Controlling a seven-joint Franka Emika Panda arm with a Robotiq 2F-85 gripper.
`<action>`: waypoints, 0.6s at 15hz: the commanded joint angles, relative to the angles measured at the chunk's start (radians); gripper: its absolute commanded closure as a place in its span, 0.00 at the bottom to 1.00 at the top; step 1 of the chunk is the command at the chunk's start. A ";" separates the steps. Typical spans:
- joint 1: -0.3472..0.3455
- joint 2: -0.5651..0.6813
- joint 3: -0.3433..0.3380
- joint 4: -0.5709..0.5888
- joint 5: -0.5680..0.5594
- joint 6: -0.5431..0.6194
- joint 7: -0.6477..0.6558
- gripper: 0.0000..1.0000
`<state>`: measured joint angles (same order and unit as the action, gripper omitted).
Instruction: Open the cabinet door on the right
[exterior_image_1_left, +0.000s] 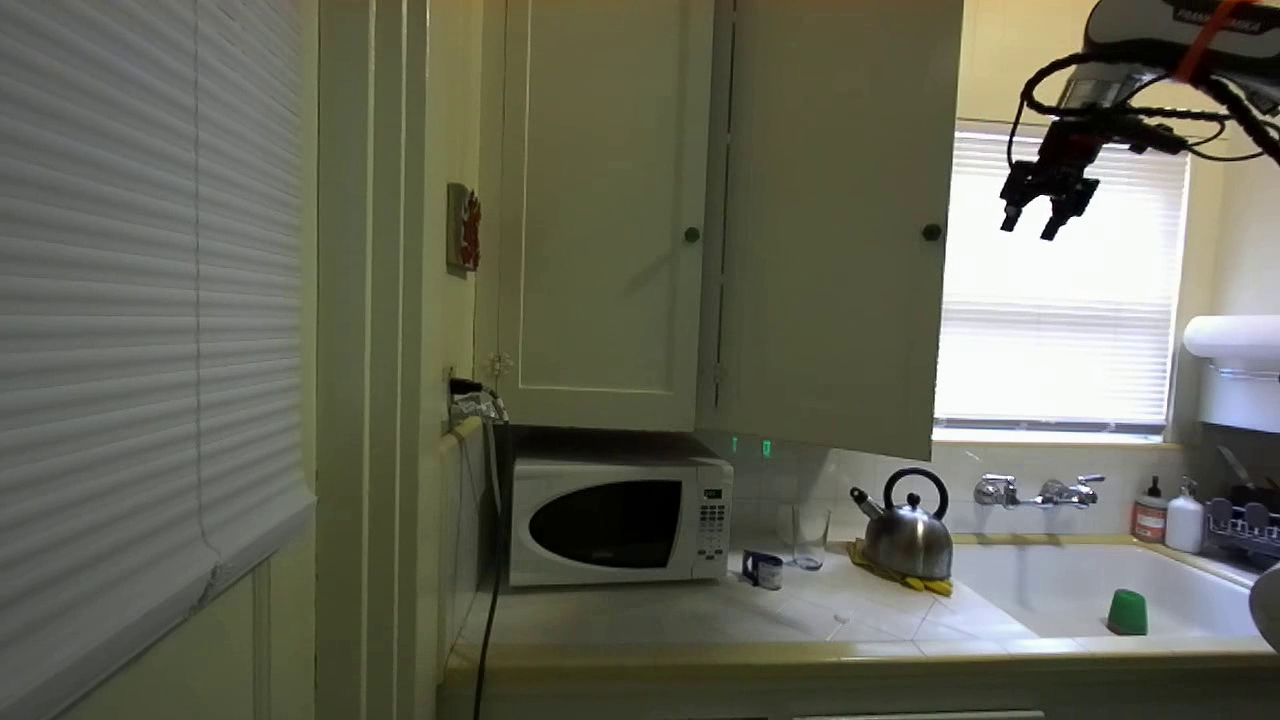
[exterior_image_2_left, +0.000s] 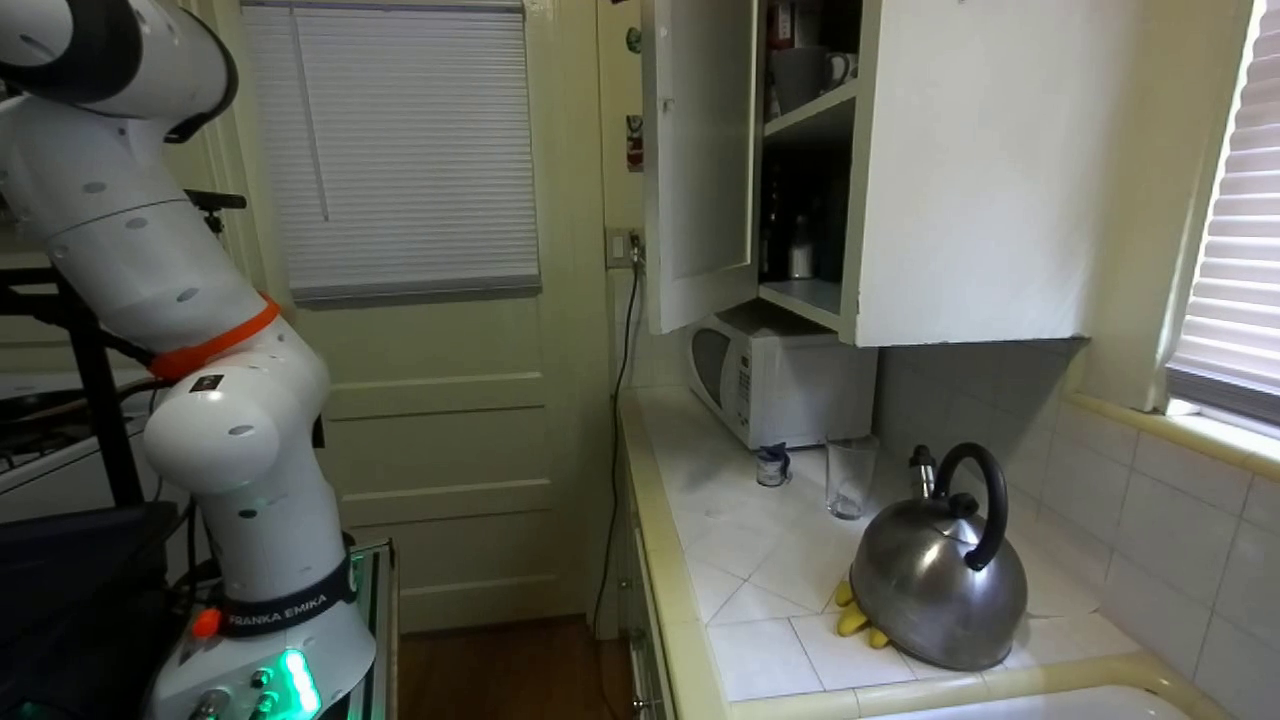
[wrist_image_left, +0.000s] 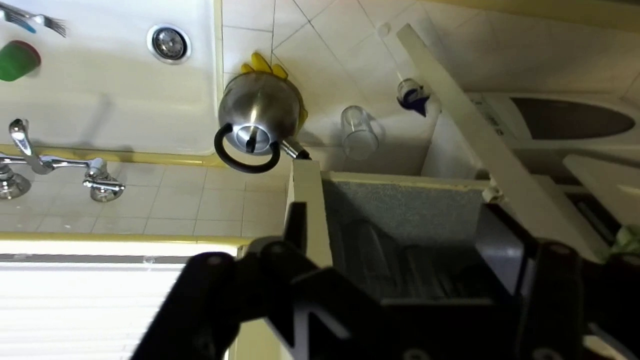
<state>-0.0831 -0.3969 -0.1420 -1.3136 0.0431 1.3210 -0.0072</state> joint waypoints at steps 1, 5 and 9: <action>-0.015 -0.013 0.016 -0.120 0.056 0.193 0.174 0.46; -0.008 -0.015 0.024 -0.224 0.126 0.393 0.336 0.77; -0.002 -0.032 0.023 -0.307 0.245 0.527 0.400 1.00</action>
<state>-0.0842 -0.3829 -0.1211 -1.5323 0.1911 1.7673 0.3467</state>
